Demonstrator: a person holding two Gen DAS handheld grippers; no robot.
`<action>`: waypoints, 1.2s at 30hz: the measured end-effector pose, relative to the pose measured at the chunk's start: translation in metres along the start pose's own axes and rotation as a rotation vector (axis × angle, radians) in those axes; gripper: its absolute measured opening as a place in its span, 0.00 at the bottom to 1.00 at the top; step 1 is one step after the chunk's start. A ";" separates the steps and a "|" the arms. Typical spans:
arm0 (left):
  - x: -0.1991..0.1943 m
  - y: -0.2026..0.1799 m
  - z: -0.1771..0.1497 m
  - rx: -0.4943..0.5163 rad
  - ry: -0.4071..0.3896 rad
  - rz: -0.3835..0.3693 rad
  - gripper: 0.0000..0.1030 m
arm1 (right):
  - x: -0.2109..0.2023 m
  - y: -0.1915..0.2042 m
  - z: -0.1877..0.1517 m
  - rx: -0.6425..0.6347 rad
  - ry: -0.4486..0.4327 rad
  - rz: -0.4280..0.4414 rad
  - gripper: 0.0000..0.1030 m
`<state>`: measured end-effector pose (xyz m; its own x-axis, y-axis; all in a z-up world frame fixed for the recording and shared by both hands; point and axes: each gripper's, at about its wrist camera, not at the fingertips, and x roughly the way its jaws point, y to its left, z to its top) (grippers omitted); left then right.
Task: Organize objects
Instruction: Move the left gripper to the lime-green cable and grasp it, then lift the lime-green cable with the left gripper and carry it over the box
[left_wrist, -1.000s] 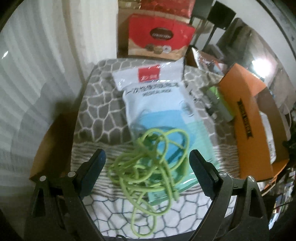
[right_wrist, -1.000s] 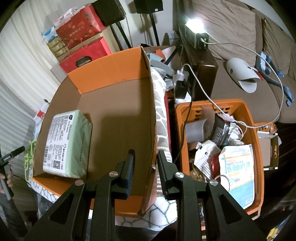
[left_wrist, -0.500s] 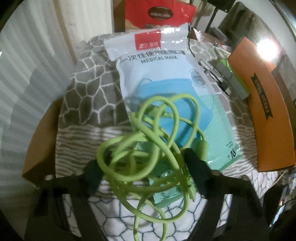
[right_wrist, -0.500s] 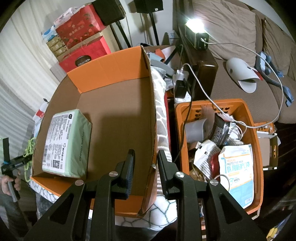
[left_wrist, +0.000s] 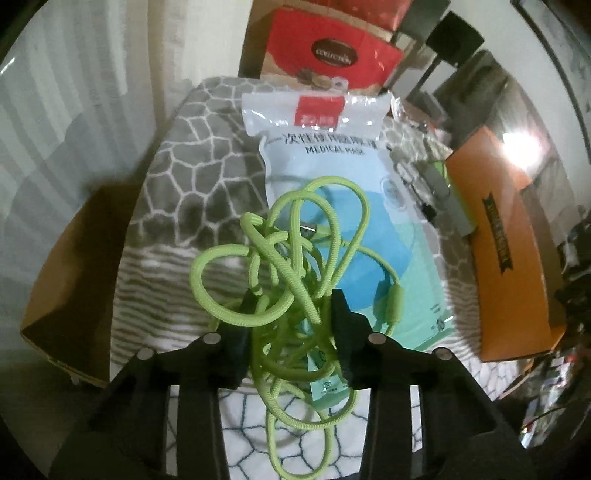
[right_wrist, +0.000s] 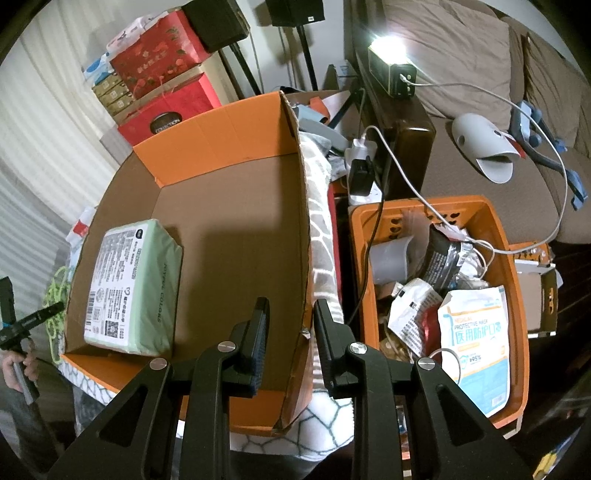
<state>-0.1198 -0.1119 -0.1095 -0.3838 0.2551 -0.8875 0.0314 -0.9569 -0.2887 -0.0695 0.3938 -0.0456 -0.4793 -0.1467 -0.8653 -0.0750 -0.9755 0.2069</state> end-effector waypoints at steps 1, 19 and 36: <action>-0.002 0.001 0.000 -0.003 -0.005 -0.006 0.32 | 0.000 0.001 0.000 -0.001 0.000 -0.001 0.24; -0.085 -0.042 0.028 0.053 -0.156 -0.183 0.13 | 0.000 0.000 0.000 0.001 -0.001 0.001 0.24; -0.139 -0.140 0.063 0.208 -0.231 -0.300 0.13 | 0.000 0.000 0.000 0.004 -0.002 0.004 0.23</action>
<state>-0.1290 -0.0226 0.0768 -0.5451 0.5108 -0.6648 -0.2905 -0.8589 -0.4217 -0.0698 0.3940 -0.0457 -0.4811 -0.1502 -0.8637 -0.0765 -0.9743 0.2120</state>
